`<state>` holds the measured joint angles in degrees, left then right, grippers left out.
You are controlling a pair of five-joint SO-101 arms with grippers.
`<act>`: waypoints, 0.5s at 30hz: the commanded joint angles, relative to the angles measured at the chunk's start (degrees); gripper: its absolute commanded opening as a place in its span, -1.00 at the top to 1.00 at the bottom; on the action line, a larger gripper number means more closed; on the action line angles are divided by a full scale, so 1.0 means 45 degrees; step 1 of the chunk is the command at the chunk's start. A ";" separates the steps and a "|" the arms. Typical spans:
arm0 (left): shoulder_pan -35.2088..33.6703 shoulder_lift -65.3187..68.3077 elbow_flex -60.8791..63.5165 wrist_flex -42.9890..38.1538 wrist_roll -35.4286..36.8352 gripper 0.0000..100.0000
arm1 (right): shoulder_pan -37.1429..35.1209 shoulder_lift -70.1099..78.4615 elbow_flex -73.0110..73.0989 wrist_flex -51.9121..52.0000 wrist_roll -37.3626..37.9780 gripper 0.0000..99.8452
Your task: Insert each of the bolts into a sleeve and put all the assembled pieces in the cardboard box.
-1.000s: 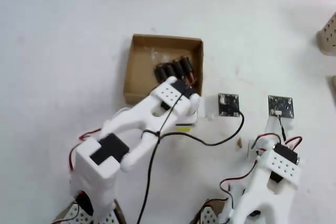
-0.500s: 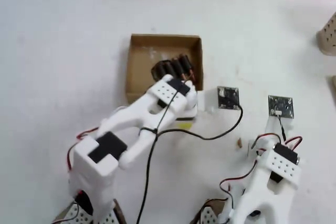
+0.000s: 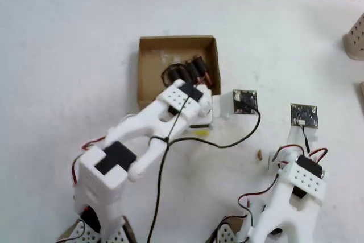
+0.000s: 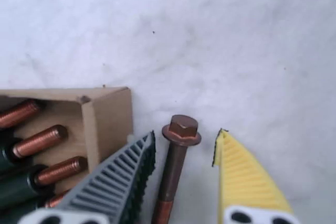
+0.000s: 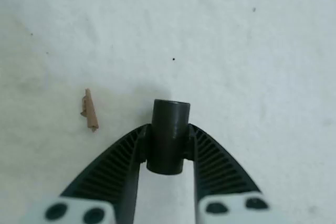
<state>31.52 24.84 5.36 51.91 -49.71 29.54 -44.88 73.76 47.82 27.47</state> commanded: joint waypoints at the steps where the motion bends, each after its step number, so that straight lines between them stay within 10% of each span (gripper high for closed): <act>1: -0.0830 0.0537 -0.0977 0.0586 -0.0371 0.58 | -0.0166 -0.0029 -0.0059 -0.0225 0.0137 0.97; 15: 0.0049 0.2198 -0.3282 0.4767 -0.0313 0.85 | -0.0166 -0.0010 -0.0059 -0.0244 0.0137 0.97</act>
<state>31.43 34.15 -8.18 68.53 -51.38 29.54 -44.88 73.76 47.82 27.47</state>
